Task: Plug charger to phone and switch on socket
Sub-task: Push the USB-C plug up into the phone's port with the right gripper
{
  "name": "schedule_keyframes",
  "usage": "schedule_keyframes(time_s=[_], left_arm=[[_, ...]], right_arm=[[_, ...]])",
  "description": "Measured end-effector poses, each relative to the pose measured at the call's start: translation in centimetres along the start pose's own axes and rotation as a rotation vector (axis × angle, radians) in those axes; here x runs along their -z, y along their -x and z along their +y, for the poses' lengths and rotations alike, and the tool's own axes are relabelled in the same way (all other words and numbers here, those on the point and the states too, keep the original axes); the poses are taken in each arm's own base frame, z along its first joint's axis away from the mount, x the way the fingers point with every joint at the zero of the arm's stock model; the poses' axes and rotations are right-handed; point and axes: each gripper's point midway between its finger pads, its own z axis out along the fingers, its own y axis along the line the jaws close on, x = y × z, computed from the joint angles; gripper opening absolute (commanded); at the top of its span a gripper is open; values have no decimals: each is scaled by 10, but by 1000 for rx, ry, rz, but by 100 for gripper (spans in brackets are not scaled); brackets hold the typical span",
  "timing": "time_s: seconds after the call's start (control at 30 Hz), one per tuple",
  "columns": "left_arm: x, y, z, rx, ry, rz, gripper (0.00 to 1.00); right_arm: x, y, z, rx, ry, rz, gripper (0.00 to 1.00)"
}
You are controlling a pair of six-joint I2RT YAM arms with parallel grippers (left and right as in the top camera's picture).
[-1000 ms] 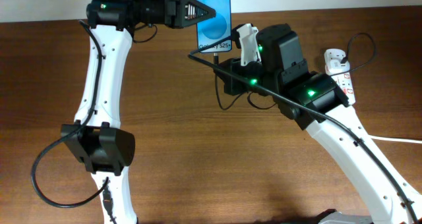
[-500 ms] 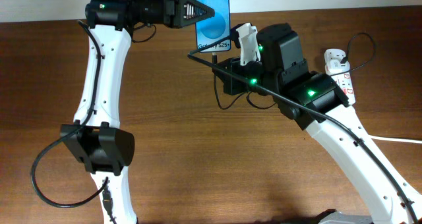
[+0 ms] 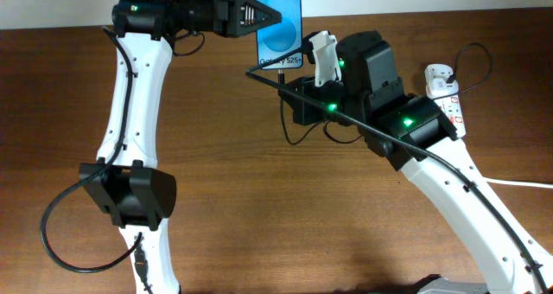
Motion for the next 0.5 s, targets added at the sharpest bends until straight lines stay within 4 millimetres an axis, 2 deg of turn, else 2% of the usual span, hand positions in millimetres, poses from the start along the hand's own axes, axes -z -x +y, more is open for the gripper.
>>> schedule_keyframes(time_s=[0.5], left_arm=[[0, 0, 1, 0, 6, -2, 0]], right_arm=[[0, 2, 1, 3, 3, -9, 4]])
